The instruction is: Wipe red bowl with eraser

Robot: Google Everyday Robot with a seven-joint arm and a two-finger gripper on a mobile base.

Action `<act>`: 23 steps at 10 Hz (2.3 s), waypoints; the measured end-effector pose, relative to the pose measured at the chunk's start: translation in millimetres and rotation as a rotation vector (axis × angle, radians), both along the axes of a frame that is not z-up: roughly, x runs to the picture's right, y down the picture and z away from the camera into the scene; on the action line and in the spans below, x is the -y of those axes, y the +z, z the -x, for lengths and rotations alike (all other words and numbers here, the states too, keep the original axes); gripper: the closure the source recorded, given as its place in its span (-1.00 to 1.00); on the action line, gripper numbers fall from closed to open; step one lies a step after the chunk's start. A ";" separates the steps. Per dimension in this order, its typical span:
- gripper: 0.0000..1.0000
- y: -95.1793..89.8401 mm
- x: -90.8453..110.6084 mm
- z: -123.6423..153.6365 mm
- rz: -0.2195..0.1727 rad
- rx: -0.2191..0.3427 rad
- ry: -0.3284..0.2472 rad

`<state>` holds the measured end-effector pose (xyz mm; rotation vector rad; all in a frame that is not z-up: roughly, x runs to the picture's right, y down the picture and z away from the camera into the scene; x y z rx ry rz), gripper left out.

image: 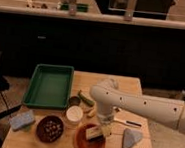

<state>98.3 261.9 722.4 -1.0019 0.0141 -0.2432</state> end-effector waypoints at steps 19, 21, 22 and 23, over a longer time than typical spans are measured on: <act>0.93 -8.4 -2.9 0.8 0.062 -0.019 -0.029; 0.93 -1.0 -2.4 10.2 0.069 -0.004 -0.035; 0.93 0.5 -3.7 16.2 0.074 0.010 -0.038; 0.93 0.0 -5.2 20.6 0.077 0.021 -0.038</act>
